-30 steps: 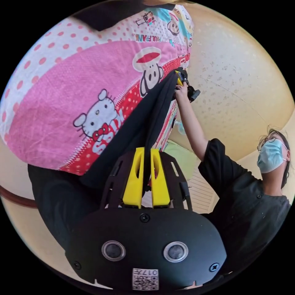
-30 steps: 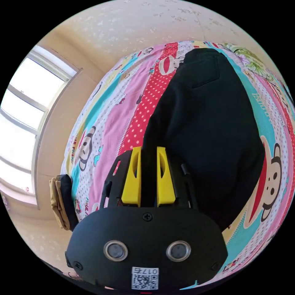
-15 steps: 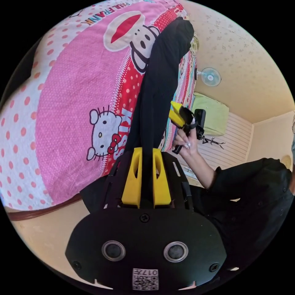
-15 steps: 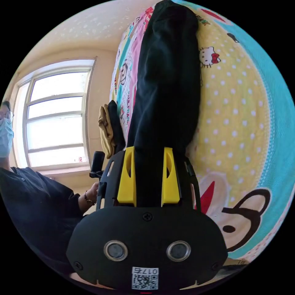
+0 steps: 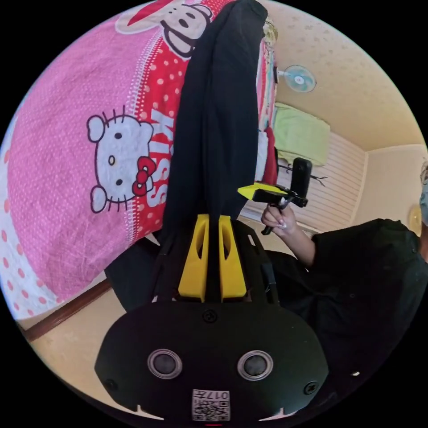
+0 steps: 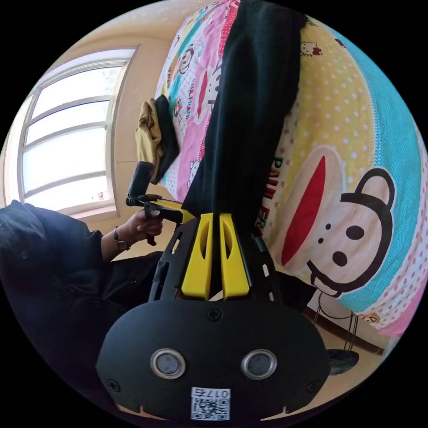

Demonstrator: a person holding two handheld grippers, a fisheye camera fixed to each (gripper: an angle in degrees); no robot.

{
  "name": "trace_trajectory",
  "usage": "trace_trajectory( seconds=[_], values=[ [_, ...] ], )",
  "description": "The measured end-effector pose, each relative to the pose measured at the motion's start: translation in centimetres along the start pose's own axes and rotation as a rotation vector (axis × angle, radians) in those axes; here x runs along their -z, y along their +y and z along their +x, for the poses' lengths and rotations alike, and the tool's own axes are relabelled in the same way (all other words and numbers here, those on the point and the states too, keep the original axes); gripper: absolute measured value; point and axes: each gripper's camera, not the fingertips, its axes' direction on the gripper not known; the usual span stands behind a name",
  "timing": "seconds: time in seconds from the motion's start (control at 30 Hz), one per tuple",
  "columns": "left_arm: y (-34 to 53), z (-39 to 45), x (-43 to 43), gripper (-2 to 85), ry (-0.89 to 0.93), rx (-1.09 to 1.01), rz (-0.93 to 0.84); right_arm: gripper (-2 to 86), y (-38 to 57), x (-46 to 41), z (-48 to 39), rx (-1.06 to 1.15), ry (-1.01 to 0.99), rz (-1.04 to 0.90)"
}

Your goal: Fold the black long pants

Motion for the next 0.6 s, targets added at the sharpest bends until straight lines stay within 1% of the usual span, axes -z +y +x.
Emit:
trace_trajectory(
  seconds=[0.1, 0.17, 0.23, 0.27, 0.3, 0.33, 0.37, 0.43, 0.47, 0.57, 0.6],
  values=[
    [0.8, 0.2, 0.4, 5.2, -0.124, 0.029, 0.009, 6.4, 0.2, 1.4, 1.1, -0.032, -0.039, 0.047],
    [1.3, 0.9, 0.3, 5.3, -0.198, -0.009, -0.030, 7.2, 0.7, 2.8, 1.5, -0.028, -0.060, 0.088],
    [1.4, 1.5, -0.4, 5.7, -0.262, -0.050, -0.127, 8.4, 1.5, 4.6, 2.4, -0.065, -0.078, 0.137],
    [1.5, 1.8, -0.3, 5.9, -0.280, -0.065, -0.118, 8.7, 1.8, 5.1, 2.6, -0.070, -0.081, 0.152],
    [1.7, 2.5, 0.7, 6.8, -0.298, -0.102, -0.051, 9.7, 2.2, 6.2, 3.0, -0.077, -0.081, 0.191],
    [1.8, 3.2, 1.9, 8.1, -0.279, -0.140, 0.035, 10.6, 2.6, 7.3, 3.4, -0.081, -0.082, 0.232],
    [1.6, 3.4, 2.5, 8.8, -0.260, -0.154, 0.076, 11.1, 2.8, 7.7, 3.7, -0.083, -0.088, 0.250],
    [0.1, 3.1, 4.0, 12.0, -0.167, -0.196, 0.193, 12.7, 2.9, 8.6, 4.8, -0.073, -0.146, 0.300],
    [-0.5, 2.9, 4.1, 12.9, -0.148, -0.200, 0.208, 13.0, 2.8, 8.4, 5.2, -0.071, -0.165, 0.297],
    [-3.9, 3.4, 4.9, 13.5, -0.056, -0.259, 0.300, 14.6, 2.4, 5.3, 6.5, -0.079, -0.300, 0.182],
    [-5.2, 4.7, 5.6, 13.1, -0.050, -0.321, 0.341, 14.9, 2.9, 4.1, 6.3, -0.066, -0.351, 0.158]
  ],
)
